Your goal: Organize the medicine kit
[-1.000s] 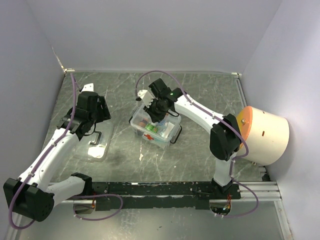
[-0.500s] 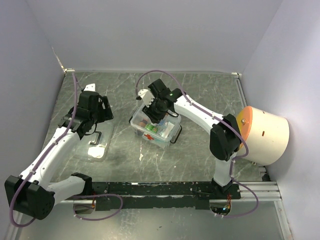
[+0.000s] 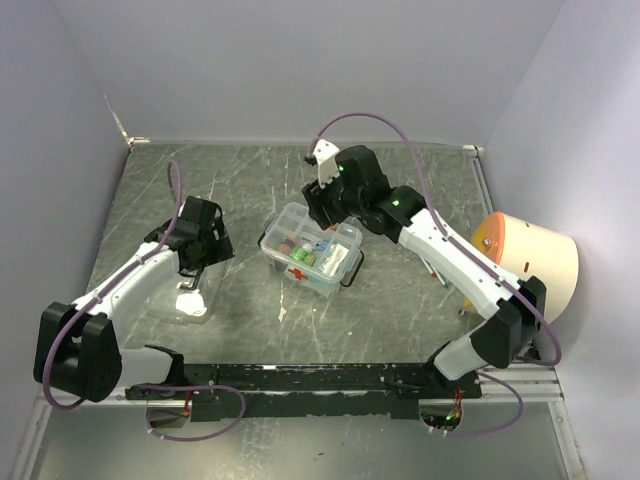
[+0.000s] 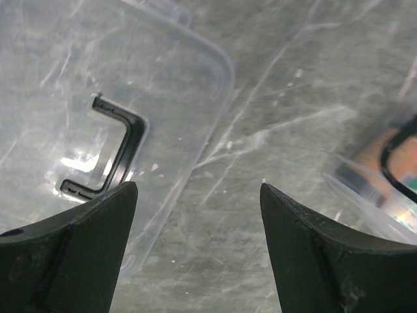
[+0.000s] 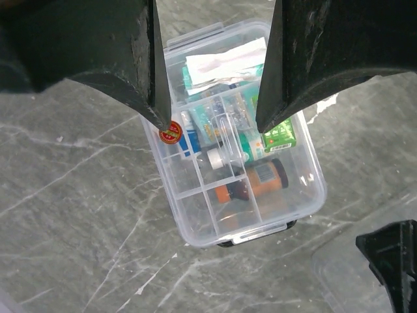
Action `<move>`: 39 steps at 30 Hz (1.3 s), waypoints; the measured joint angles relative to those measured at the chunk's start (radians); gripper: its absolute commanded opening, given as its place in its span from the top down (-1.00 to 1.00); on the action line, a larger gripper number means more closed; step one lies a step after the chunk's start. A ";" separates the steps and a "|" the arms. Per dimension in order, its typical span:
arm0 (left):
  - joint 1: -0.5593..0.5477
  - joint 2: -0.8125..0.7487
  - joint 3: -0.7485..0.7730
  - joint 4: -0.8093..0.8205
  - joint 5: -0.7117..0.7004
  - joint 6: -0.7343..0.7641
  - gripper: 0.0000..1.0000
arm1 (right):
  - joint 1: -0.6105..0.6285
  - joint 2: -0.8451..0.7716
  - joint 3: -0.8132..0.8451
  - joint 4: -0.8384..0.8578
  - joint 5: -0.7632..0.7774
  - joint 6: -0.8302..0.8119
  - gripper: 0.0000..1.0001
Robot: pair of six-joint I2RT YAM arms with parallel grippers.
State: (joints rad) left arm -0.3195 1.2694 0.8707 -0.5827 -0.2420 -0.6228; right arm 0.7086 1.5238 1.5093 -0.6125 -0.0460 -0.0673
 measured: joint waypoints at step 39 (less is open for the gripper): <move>0.048 0.202 -0.033 0.080 0.082 -0.256 -0.66 | 0.000 -0.135 -0.259 0.192 -0.047 0.184 -0.13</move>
State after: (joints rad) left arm -0.2714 1.4715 0.8375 -0.5026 -0.1604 -0.8787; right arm 0.7090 1.3884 1.2503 -0.4206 -0.0929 0.1165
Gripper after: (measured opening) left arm 0.799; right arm 0.563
